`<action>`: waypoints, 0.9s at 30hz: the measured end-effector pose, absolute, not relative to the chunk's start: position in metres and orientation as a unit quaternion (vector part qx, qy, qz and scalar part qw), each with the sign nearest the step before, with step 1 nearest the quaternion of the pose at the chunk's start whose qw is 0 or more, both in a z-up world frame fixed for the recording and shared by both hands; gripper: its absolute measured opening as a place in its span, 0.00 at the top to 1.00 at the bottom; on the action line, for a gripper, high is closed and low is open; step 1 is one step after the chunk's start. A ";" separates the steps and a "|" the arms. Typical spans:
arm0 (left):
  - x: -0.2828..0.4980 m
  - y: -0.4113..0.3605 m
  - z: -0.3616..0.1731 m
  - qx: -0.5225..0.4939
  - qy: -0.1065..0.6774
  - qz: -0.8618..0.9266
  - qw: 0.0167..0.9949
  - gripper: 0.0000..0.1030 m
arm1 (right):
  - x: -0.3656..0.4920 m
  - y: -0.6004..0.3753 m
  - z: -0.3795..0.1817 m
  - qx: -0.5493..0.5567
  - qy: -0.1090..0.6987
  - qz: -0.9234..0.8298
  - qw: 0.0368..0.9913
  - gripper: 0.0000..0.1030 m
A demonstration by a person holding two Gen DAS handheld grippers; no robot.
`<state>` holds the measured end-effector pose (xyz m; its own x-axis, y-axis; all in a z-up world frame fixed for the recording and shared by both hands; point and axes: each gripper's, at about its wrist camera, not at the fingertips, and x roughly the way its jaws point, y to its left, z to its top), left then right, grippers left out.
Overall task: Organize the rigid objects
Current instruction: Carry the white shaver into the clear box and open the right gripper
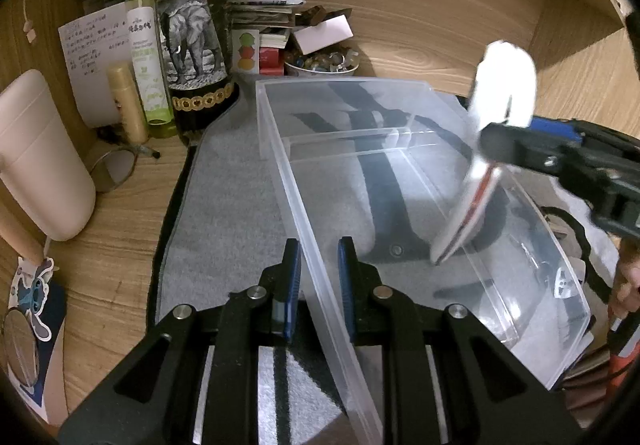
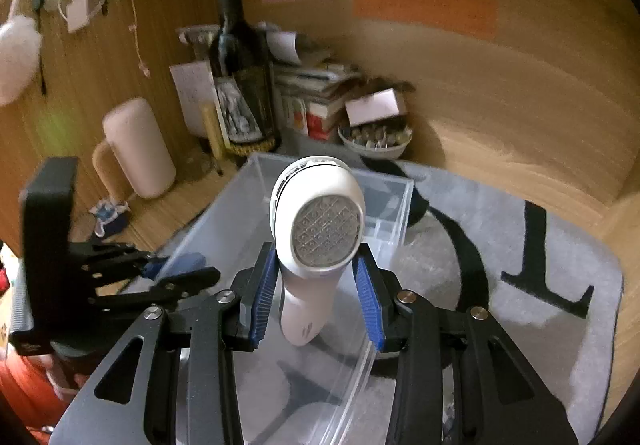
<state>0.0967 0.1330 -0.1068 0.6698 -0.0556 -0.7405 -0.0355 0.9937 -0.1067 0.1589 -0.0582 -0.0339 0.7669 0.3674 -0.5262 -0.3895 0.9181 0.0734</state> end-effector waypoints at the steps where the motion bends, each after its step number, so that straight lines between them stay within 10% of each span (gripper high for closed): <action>1: 0.097 0.133 -0.107 -0.055 0.406 -0.006 0.912 0.82 | 0.161 -0.057 -0.035 -0.021 0.278 0.201 0.939 0.66; 23: 0.097 0.132 -0.106 -0.052 0.403 -0.009 0.914 0.81 | 0.197 -0.037 -0.059 -0.062 0.365 0.207 0.905 0.65; 27: 0.097 0.131 -0.107 -0.051 0.403 -0.009 0.914 0.81 | 0.194 -0.040 -0.055 -0.063 0.354 0.203 0.911 0.53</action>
